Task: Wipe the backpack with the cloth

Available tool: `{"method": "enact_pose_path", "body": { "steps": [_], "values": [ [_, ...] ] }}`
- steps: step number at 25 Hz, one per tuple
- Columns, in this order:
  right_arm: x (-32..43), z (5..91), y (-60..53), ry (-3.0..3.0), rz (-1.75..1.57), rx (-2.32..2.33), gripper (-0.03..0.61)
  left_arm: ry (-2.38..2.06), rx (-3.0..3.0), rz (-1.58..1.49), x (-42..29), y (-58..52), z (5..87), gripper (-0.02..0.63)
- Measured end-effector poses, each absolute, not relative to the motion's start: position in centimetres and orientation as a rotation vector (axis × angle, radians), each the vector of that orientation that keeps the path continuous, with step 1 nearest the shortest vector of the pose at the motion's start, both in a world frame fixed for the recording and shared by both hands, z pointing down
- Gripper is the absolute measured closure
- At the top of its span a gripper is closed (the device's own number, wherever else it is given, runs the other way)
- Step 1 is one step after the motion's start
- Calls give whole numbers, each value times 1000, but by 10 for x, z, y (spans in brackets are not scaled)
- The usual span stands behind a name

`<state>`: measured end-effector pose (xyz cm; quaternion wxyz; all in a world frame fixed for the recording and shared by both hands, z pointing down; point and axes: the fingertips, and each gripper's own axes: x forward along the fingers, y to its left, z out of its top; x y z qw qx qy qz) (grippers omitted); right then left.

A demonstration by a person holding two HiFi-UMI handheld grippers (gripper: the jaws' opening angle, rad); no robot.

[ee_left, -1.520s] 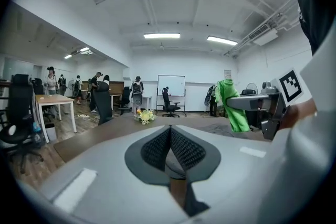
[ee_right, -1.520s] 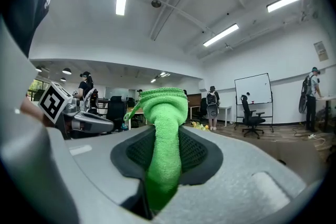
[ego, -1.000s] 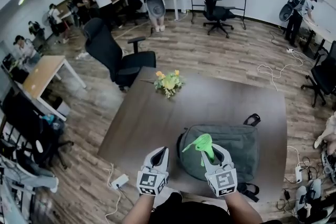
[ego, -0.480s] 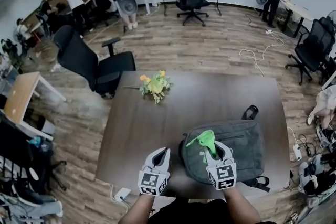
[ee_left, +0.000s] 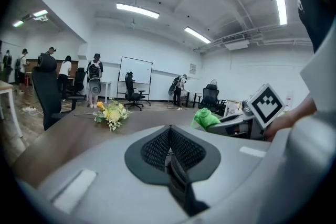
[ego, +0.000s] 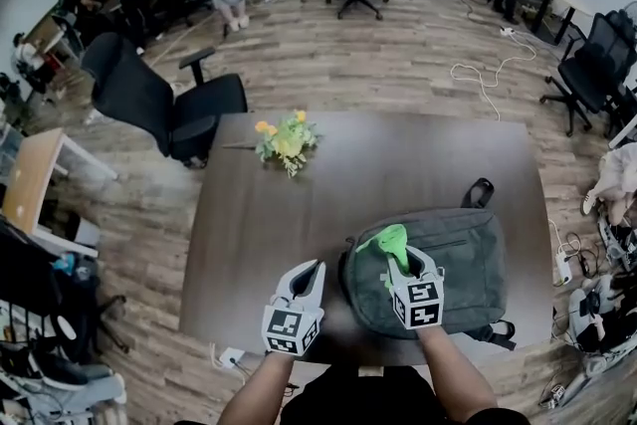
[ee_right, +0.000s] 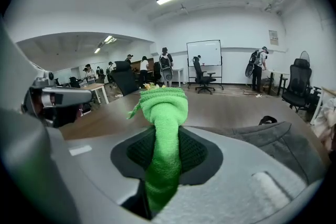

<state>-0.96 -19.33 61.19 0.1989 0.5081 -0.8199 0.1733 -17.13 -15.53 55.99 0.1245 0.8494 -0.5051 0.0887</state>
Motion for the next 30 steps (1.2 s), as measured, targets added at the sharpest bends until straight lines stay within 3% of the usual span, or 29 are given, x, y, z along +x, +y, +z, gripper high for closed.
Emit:
{"method": "enact_pose_path", "body": {
  "steps": [15, 30],
  "values": [
    [-40, 683, -225, -2136, 553, 1259, 476, -1506, 2373, 348, -186, -143, 588, 594],
    [1, 686, -239, -2028, 542, 1316, 476, -1437, 2410, 382, -158, -143, 595, 594]
  ]
}}
